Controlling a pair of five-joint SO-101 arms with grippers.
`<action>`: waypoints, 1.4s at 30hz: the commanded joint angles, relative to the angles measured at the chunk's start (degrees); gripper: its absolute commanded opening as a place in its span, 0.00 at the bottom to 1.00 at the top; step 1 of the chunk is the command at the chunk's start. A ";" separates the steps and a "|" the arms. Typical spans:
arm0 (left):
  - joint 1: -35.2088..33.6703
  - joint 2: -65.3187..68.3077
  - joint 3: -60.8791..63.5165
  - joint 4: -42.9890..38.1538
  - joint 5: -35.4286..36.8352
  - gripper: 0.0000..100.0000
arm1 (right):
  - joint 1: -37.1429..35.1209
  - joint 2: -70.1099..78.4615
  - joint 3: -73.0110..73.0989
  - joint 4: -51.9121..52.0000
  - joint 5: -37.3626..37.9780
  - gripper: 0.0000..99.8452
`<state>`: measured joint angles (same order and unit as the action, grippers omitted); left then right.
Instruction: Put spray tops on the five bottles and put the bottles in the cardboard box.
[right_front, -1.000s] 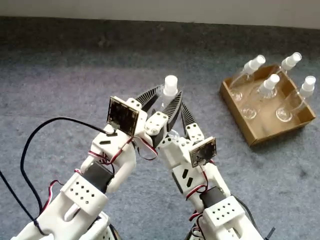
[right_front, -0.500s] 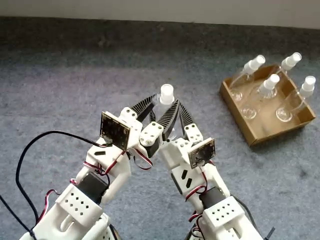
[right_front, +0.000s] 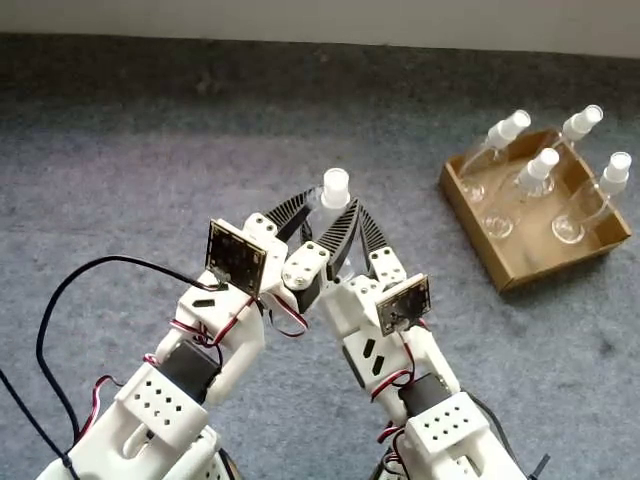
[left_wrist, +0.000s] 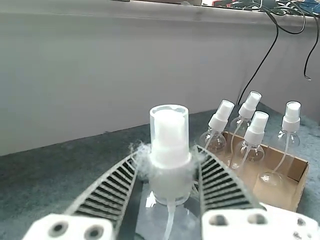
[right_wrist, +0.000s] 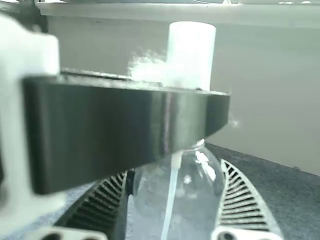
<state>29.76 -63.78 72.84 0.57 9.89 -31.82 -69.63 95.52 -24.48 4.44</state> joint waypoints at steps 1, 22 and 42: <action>0.13 -1.36 -0.13 -0.18 0.26 0.07 | 0.92 -0.04 5.67 -1.36 0.35 0.16; -3.47 -23.78 -2.51 25.67 -0.62 0.13 | 0.92 -0.04 5.67 -1.36 0.35 0.16; -2.95 -25.98 3.91 15.12 -4.84 0.29 | 0.92 0.04 5.67 -1.36 0.35 0.16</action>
<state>26.86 -89.19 76.79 17.89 5.41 -31.74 -69.71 95.52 -24.48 4.26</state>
